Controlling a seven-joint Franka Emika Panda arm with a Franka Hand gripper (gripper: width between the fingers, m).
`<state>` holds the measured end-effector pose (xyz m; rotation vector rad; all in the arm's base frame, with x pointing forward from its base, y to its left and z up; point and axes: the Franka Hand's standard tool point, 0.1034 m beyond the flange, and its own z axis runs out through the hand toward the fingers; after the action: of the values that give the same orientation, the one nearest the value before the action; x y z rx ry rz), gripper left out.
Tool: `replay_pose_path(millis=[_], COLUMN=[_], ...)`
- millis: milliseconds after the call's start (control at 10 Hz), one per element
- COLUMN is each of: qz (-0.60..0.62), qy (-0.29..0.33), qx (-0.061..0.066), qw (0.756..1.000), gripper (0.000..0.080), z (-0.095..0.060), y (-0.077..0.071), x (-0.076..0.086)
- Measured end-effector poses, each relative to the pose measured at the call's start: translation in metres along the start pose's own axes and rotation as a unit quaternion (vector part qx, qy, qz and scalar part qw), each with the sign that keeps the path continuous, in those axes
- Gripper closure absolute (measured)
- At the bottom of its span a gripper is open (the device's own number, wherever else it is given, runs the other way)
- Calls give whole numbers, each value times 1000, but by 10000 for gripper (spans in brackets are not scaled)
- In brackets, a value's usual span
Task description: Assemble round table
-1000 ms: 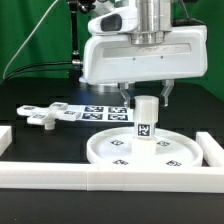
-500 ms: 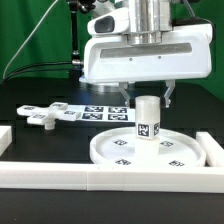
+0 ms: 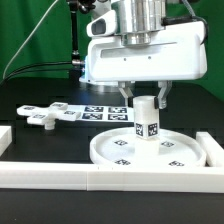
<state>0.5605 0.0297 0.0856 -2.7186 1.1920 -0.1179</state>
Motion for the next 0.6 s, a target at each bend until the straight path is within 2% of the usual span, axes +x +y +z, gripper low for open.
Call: replay_pose_path(millis=[300,600], qz=[143,277], qy=[-11,-14], qx=[2,1], qw=[990,961], gripper=[392,392], z=[0,1], y=[0,-4], x=[-3,-8])
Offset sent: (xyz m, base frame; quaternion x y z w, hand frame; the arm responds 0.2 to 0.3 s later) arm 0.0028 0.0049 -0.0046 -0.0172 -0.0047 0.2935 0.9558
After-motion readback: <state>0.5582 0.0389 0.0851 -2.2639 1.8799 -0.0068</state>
